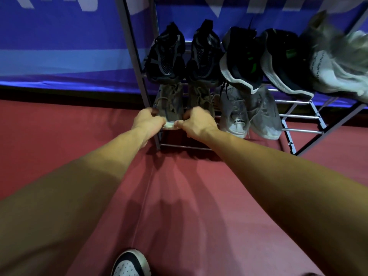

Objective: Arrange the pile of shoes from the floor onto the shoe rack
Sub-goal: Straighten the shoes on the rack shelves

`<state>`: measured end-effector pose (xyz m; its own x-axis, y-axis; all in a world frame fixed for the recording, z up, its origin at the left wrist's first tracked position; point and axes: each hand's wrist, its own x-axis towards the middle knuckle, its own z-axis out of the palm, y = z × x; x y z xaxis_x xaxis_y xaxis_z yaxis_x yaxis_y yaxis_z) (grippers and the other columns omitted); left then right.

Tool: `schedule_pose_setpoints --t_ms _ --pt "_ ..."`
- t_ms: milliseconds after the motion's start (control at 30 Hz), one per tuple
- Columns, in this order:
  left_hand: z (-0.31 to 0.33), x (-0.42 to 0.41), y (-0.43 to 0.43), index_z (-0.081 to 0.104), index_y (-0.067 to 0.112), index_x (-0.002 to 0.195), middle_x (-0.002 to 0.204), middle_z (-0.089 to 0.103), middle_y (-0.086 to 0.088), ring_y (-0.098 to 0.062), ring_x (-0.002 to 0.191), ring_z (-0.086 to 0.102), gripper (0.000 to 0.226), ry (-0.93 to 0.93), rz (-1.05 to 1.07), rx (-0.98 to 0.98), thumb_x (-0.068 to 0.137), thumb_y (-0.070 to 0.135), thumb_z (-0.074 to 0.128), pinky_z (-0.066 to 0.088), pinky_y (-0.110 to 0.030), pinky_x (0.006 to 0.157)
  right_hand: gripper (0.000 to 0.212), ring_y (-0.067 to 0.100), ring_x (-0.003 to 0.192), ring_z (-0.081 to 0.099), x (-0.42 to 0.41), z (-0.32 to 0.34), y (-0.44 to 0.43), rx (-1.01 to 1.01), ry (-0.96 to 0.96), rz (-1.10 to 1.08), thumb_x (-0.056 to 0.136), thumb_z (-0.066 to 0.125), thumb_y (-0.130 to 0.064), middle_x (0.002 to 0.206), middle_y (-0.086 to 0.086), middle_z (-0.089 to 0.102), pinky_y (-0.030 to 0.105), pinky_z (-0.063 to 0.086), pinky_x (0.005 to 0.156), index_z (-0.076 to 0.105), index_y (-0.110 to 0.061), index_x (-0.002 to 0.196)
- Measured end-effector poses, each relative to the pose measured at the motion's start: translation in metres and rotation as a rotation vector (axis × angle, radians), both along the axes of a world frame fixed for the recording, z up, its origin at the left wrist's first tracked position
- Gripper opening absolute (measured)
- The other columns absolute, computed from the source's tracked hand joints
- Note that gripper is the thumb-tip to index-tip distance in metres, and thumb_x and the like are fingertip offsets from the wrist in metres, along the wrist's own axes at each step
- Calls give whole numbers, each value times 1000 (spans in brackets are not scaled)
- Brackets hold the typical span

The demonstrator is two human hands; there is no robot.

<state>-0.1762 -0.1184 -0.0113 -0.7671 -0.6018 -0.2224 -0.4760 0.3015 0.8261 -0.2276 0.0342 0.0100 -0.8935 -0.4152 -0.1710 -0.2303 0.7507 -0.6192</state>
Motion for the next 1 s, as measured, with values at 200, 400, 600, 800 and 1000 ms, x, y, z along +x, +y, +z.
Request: schedule_pose_setpoints --t_ms 200,400,600,800,1000 --pt "4 -1 35 67 23 106 102 73 -2 -24 105 67 40 44 -116 -42 66 26 64 52 -39 98 35 33 89 71 10 6 44 3 22 -15 85 67 -52 91 13 74 38 57 81 67 -18 81" --pt "7 -8 102 66 26 97 89 70 7 -17 97 66 16 114 -211 -53 82 21 68 50 -28 88 43 34 95 72 12 7 96 -4 39 -115 84 67 -49 102 16 75 41 57 87 72 -14 108" --pt "0 -23 154 66 23 108 88 63 9 -14 94 61 22 111 -217 -17 86 24 67 39 -20 79 51 34 107 65 4 -8 141 19 49 -252 82 69 -60 111 13 71 34 47 79 69 -15 105" --pt "-8 -38 172 64 24 109 101 68 0 -21 100 63 25 62 -231 -95 85 32 66 44 -27 81 46 36 113 64 -6 -8 172 40 79 -290 86 65 -49 120 16 69 36 47 84 66 -14 115" --pt "-17 -55 173 65 10 113 112 70 -19 -38 105 65 47 8 -169 -67 82 45 62 53 -41 85 44 37 113 63 -16 -8 176 65 62 -282 87 64 -45 121 16 68 38 51 88 66 -14 118"
